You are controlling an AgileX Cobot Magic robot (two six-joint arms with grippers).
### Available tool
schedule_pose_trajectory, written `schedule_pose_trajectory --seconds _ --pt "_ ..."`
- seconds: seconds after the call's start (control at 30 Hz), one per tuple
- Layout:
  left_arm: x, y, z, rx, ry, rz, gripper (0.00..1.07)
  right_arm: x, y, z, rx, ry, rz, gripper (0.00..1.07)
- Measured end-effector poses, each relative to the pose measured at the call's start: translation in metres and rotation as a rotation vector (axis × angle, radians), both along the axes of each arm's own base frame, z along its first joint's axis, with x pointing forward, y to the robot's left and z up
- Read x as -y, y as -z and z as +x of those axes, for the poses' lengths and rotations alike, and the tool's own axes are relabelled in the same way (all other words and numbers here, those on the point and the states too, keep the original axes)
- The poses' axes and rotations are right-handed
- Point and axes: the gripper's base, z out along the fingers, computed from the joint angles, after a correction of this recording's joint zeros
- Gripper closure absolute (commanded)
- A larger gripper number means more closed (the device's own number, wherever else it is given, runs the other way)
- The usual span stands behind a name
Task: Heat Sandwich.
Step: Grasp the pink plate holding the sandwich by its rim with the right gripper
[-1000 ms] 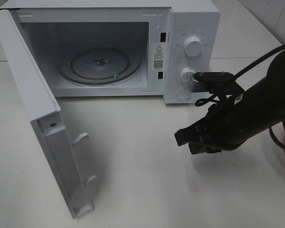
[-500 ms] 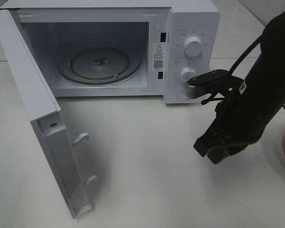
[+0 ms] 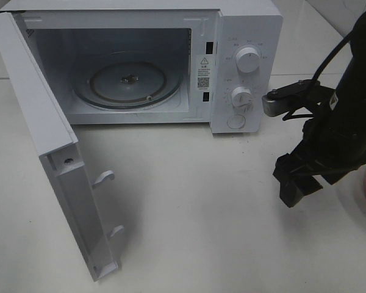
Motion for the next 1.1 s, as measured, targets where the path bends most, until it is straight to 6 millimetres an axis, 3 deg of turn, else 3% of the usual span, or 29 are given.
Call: schedule_pose_trajectory --seconds 0.2,0.7,1.1 --pt "0.0 0.0 0.0 0.0 0.0 0.0 0.1 0.021 0.0 0.005 -0.007 0.036 -0.052 0.18" --pt "0.0 0.0 0.0 0.0 0.0 0.0 0.1 0.086 0.0 0.015 -0.017 0.333 -0.068 0.23" --pt "0.0 0.0 0.0 0.0 0.0 0.0 0.1 0.11 0.007 0.02 -0.011 0.423 -0.065 0.25"
